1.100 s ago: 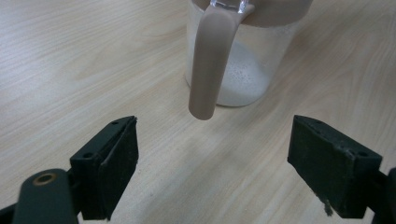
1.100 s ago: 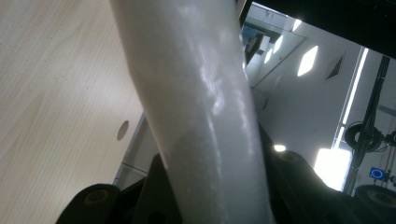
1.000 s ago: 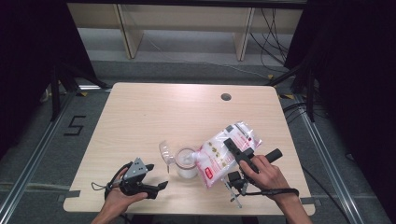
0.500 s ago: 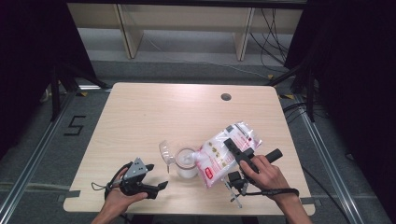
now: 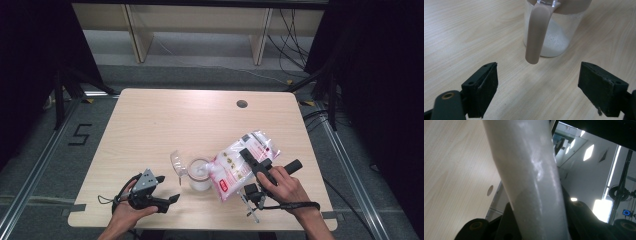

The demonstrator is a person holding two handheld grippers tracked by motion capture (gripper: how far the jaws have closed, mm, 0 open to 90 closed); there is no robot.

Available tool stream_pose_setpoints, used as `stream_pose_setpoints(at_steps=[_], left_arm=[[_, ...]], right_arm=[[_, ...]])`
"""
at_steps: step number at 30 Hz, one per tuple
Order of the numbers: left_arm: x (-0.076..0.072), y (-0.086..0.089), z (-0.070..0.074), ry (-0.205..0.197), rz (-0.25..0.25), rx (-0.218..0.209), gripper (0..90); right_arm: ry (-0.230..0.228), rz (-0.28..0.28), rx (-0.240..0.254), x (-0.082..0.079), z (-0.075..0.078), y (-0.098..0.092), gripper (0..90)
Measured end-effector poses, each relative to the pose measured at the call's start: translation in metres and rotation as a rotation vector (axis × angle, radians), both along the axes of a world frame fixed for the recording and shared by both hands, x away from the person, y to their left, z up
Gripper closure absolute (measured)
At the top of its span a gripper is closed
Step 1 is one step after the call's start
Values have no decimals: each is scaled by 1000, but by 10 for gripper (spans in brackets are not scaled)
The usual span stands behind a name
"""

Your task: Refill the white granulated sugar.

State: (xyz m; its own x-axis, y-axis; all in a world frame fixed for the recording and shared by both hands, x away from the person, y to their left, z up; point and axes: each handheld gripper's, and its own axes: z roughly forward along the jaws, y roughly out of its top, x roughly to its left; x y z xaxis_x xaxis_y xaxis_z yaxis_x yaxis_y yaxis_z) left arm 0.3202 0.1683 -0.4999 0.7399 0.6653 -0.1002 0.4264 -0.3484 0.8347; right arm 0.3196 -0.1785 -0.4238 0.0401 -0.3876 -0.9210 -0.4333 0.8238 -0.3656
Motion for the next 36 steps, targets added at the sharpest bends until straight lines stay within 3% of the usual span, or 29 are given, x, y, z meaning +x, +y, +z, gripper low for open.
stream_pose_setpoints(at_steps=[2, 4, 9, 21, 23, 27, 36], left_arm=[[0, 0, 0, 0, -3, 1, 159], [0, 0, 0, 1, -1, 0, 159], [0, 0, 0, 0, 1, -1, 159], [0, 0, 0, 0, 1, 0, 159], [0, 0, 0, -1, 2, -5, 159], [0, 0, 0, 1, 0, -1, 159], [0, 0, 0, 0, 0, 0, 159]], right_arm=[[8, -16, 19, -1, -2, -1, 751], [1, 2, 1, 0, 0, 0, 752], [6, -9, 16, -1, -1, -1, 752], [-1, 4, 2, 0, 1, 0, 754], [15, -20, 37, -1, -2, -3, 755], [-7, -5, 24, -1, 0, -2, 756], [8, -10, 39, 0, -1, -3, 757]])
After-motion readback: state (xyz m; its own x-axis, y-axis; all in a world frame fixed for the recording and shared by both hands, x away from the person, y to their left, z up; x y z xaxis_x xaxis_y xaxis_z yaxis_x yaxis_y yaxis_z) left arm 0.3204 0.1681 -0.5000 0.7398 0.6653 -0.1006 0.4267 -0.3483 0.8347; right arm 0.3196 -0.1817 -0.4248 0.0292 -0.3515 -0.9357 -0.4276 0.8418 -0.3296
